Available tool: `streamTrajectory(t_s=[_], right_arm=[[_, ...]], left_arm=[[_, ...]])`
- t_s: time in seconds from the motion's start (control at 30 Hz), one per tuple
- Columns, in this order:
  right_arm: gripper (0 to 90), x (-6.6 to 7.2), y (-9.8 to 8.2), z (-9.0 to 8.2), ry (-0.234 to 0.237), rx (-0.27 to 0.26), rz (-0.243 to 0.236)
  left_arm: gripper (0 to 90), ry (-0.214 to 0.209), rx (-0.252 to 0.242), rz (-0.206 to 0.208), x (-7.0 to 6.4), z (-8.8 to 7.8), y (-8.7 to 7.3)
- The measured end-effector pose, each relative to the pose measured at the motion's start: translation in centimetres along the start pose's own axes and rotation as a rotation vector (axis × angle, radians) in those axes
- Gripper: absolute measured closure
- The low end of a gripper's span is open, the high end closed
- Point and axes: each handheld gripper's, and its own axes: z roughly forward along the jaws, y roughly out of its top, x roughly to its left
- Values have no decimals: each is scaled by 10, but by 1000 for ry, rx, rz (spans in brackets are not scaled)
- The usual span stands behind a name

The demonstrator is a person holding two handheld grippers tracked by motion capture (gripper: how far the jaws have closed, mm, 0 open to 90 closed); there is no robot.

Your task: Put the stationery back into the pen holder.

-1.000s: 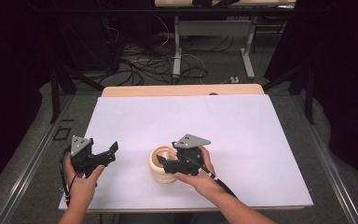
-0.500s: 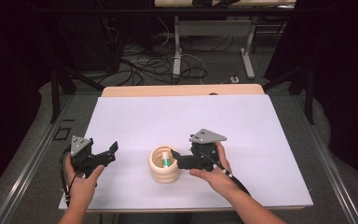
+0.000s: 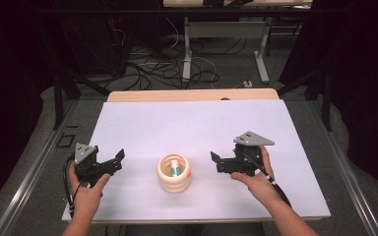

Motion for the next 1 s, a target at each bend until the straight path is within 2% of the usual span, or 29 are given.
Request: streamTrajectory(t_s=[0.5, 0.73, 1.0], right_arm=[[0, -62, -30, -21, -134, 19, 113], [0, -81, -49, -21, -189, 21, 181], [0, -96, -61, -22, -221, 28, 225]], left_arm=[[48, 3, 4, 2, -1, 1, -1], [48, 4, 4, 2, -2, 1, -1], [48, 4, 8, 4, -1, 2, -1]])
